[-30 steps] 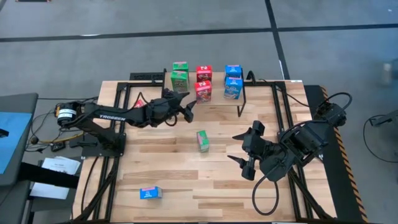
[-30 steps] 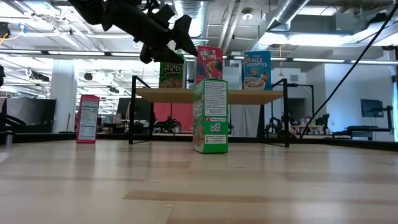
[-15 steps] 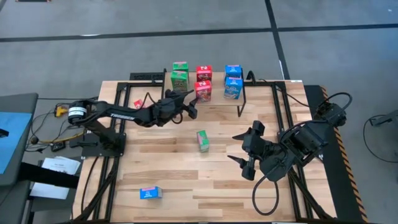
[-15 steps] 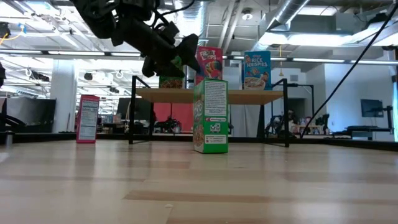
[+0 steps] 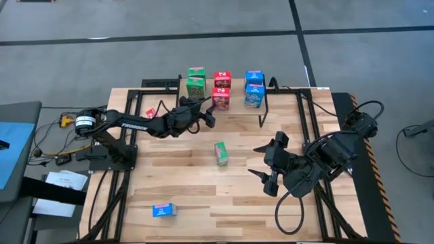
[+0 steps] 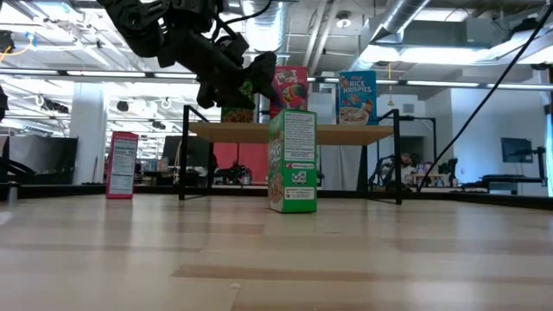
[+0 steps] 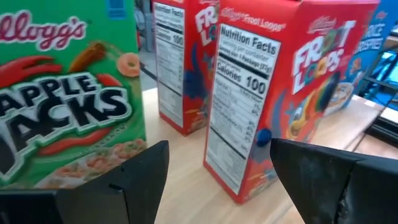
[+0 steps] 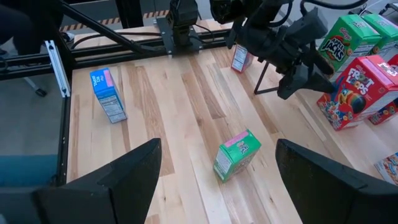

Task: Stack cereal on shelf
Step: Put the bottom red cereal box on the shelf aligned with the other red cereal box

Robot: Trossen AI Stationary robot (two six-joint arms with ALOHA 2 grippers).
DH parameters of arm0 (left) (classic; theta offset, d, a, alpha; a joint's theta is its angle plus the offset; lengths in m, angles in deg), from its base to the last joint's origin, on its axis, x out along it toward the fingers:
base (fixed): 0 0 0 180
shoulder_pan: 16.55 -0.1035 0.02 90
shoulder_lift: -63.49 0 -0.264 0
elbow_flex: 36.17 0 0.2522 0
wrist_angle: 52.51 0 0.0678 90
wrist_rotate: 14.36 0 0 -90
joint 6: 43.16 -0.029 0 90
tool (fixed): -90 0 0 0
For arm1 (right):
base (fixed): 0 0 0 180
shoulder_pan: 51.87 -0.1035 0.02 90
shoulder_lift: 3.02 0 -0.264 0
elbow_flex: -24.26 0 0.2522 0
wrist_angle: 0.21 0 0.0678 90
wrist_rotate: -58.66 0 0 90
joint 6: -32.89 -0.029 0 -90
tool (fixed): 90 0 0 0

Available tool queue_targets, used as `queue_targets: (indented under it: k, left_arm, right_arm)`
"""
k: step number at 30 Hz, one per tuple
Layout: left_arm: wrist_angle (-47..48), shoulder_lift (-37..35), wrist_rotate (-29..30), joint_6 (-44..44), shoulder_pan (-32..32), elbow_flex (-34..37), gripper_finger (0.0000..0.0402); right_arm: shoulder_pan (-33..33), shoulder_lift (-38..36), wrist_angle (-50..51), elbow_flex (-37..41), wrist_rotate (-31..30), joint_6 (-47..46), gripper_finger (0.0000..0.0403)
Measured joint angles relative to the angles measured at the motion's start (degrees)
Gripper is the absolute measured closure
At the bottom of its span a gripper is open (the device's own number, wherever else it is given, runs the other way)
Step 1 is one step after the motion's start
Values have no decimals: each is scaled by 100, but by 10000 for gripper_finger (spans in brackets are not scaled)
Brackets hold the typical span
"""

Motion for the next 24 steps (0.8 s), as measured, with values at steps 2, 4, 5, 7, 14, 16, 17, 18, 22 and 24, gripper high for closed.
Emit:
queue_targets:
  k: [2,4,5,7,14,16,17,18,22,24]
  left_arm:
    - [-25,0,-65,-91,19,0,132]
    - [14,-27,-64,-220,55,0,132]
    - [35,-55,-58,-272,80,0,132]
    - [33,-132,-59,-372,136,0,132]
    - [274,-690,-58,-818,444,-2,132]
    - [577,-946,-60,-928,561,-2,132]
    - [685,-1070,-61,-964,628,-2,132]
    - [813,-1201,-65,-1002,693,-2,132]
    - [1538,-1778,-207,-1085,972,-4,132]
    - [1904,-2036,-282,-1067,1105,-2,132]
  right_arm:
    - [1,0,0,0,0,0,63]
    - [2,0,0,0,0,0,63]
    - [1,0,0,0,1,0,63]
    - [1,0,-3,0,1,-2,63]
    - [2,0,-11,0,308,-92,63]
    - [2,0,-4,0,447,-92,63]
    - [2,0,-10,0,483,-93,63]
    - [2,0,-18,0,490,-102,63]
    - [62,0,-31,0,579,-8,63]
    - [115,0,-29,0,608,-4,63]
